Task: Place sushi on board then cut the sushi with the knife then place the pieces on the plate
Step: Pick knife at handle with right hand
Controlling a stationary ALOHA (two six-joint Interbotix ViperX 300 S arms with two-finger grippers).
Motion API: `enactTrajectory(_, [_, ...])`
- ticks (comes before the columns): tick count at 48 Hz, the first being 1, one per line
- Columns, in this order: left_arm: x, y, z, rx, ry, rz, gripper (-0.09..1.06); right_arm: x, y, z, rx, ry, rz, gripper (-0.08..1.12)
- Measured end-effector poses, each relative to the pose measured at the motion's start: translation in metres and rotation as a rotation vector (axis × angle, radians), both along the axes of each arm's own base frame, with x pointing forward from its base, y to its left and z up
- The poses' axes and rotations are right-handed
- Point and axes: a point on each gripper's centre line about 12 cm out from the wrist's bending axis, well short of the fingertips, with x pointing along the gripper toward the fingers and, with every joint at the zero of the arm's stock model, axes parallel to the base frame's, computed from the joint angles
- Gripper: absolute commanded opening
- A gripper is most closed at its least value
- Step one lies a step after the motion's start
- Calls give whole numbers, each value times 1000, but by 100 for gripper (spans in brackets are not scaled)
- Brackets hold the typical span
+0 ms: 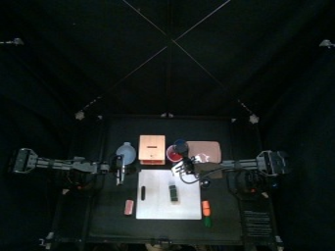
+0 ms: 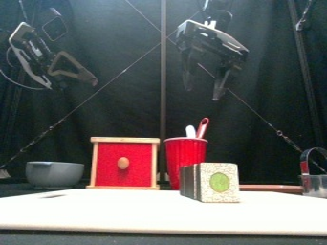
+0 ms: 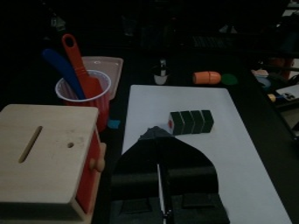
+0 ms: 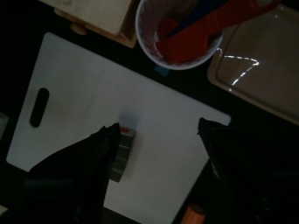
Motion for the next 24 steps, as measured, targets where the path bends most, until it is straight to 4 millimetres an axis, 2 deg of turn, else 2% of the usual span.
enactTrajectory(8, [0,4,0,0,0,15,-2,-15,-44,6,56,5,87,99])
enactTrajectory(14, [-1,6,0,-1,-2,26,-2,-20,-68,11,75,-9,177,99])
enactTrajectory(24, [-1,8,1,0,-3,34,-2,-24,-103,0,122,12,264,99])
